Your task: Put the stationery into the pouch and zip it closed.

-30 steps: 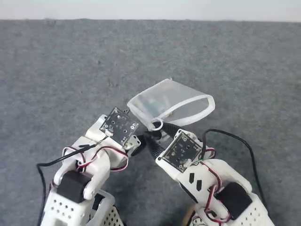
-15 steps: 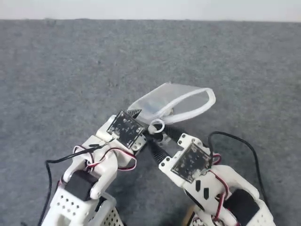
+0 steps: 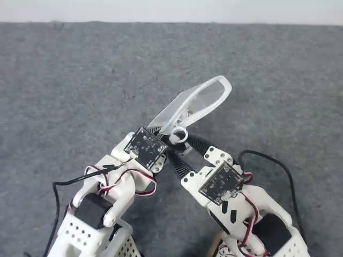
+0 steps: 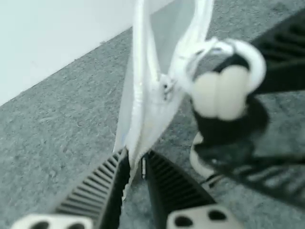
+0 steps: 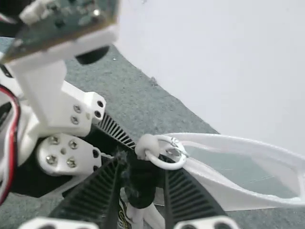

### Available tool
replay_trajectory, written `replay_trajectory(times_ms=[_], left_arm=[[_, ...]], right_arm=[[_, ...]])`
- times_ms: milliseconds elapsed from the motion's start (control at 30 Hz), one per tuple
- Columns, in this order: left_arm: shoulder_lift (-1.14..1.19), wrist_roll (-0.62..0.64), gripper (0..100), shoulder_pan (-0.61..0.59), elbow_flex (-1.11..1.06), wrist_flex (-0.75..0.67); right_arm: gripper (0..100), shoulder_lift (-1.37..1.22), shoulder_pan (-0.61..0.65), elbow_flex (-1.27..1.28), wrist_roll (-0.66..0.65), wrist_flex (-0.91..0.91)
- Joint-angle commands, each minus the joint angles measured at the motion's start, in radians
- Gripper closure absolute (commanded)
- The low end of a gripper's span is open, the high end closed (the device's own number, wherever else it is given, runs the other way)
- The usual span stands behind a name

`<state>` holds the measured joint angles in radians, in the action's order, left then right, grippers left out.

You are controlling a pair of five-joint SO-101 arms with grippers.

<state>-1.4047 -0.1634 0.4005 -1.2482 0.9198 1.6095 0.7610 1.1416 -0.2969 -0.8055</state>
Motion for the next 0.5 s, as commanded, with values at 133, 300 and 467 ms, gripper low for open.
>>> replay_trajectory(times_ms=[133,300,467], left_arm=[[-0.018,0.014,99,-0.064,0.07,0.015],[-0.018,-0.015,99,-0.064,0.064,0.017],[-0.018,-0.023,99,-0.064,0.062,0.021]], right_arm=[[99.3,0.027,-0.104,-0.003,0.075,0.108],[99.3,0.018,-0.16,0.02,0.123,0.179],[99.3,0.018,-0.219,0.075,0.158,0.286]])
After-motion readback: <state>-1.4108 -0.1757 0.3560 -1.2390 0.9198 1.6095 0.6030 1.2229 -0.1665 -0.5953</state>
